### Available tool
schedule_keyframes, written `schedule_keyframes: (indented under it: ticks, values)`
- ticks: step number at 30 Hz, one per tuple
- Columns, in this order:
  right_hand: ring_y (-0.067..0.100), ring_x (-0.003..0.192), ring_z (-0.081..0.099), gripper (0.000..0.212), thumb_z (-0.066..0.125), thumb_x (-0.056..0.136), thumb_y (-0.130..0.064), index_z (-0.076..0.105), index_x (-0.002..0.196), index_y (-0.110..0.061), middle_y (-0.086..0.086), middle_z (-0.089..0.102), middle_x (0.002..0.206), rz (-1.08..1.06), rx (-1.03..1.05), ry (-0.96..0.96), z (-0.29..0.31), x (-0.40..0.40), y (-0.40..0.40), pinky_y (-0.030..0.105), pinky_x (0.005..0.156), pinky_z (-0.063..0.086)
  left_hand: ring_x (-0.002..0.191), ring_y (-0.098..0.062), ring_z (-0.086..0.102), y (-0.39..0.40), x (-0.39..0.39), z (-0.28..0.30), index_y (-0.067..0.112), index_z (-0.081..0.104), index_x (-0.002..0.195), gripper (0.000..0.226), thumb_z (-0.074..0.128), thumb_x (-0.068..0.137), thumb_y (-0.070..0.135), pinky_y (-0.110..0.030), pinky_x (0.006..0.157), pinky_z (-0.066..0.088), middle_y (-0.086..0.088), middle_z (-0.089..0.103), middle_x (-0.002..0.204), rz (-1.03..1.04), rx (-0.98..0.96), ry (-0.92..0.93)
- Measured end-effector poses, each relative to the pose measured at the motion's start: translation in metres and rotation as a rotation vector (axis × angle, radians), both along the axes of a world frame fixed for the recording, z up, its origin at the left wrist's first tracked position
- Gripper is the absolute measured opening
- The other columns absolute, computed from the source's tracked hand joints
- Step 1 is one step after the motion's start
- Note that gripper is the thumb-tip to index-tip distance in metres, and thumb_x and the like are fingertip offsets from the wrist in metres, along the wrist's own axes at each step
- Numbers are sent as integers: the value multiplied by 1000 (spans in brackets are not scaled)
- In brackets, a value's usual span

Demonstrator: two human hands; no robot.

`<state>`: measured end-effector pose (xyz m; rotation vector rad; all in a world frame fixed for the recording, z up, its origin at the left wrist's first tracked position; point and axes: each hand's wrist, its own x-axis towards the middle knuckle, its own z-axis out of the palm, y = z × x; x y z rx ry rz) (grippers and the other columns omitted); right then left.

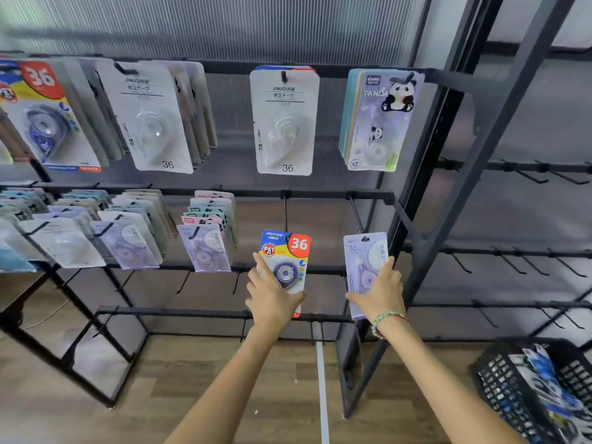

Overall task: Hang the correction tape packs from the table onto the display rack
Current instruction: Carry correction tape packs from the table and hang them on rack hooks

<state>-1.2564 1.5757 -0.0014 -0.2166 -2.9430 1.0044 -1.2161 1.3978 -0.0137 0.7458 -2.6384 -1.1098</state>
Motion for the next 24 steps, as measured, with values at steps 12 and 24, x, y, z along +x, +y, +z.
schedule_keyframes:
  ticks: [12,24]
  values:
    - [34,130,35,125,84,70,-27,-10,150,-11,18,25,144,35,-65,5,-18,-62,-12,43,104,38,129,-35,36,-13,-64,-10,17,-14,152,131,86,69,32,-54,103,40,-14,29,137,3,98,18]
    - [34,124,42,128,88,63,-31,-2,152,-14,16,32,138,-40,-109,56,-34,-158,-34,48,100,43,128,-39,40,-30,-160,-19,12,-10,152,121,79,75,40,-53,99,41,-18,32,139,33,32,49]
